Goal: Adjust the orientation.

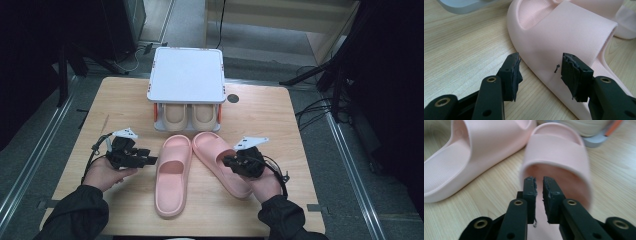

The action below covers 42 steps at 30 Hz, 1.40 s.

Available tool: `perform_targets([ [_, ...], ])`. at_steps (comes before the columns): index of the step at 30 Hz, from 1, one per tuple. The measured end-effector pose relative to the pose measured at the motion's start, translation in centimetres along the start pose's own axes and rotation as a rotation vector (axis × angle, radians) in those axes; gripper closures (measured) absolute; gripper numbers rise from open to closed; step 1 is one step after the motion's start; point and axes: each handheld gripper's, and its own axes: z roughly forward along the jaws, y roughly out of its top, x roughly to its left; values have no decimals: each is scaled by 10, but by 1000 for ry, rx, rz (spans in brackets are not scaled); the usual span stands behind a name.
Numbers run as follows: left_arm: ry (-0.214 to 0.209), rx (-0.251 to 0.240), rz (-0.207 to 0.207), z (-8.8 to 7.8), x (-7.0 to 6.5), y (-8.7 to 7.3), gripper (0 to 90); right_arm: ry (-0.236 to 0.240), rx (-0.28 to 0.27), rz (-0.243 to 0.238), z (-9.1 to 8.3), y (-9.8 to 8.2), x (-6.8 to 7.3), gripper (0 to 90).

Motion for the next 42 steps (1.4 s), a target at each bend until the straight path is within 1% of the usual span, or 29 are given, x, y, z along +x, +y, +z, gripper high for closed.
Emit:
perform_targets([
  [2,7,0,0,0,-1,0,489,-14,-12,2,-6,-3,-8,839],
  [4,3,1,6,0,-2,0,490,-33,-15,11,-10,-6,-18,847],
  [5,4,1,8,1,-2,-1,490,-39,-14,20,-11,-8,-23,851],
  [6,4,2,11,1,-2,-1,495,-59,-7,32,-11,-10,-34,856],
  [7,-1,0,13,1,-3,-1,495,-59,-7,32,-11,-10,-34,856],
  [8,-6,-5,22,0,-4,-2,512,-77,1,45,-9,-11,-43,855],
  [9,-6,-5,22,0,-4,-2,516,-77,1,45,-9,-11,-43,855],
  [10,-8,-4,26,0,-4,-2,516,-84,5,41,-8,-12,-47,854],
  [12,-9,-1,25,0,-4,-2,518,-100,14,55,-3,-13,-56,848],
  [13,-9,0,26,0,-4,-3,518,-100,14,55,-3,-13,-56,848],
  [14,-8,1,23,0,-4,-3,517,-108,19,43,-1,-12,-59,844],
  [16,-10,-1,19,0,-3,-3,516,-122,37,42,4,-12,-62,842],
  [17,-8,-2,18,0,-3,-4,516,-122,41,42,7,-12,-64,839],
  [21,-5,-3,23,-1,-4,-5,515,-113,79,42,18,-13,-67,839],
  [24,-5,-3,22,-1,-4,-5,515,-108,91,35,21,-12,-65,838],
  [25,-6,-3,21,-1,-4,-5,514,-107,91,25,22,-12,-65,835],
  [30,-6,7,25,0,-5,-7,512,-99,101,15,24,-11,-60,829],
  [31,-5,8,29,1,-5,-7,511,-106,103,11,25,-11,-60,830],
  [34,-8,16,29,2,-6,-6,508,-100,107,20,25,-12,-60,830],
  [36,-11,25,31,4,-6,-6,506,-97,111,17,25,-12,-59,830],
  [42,-17,33,31,7,-7,-6,502,-88,122,22,24,-13,-52,830],
])
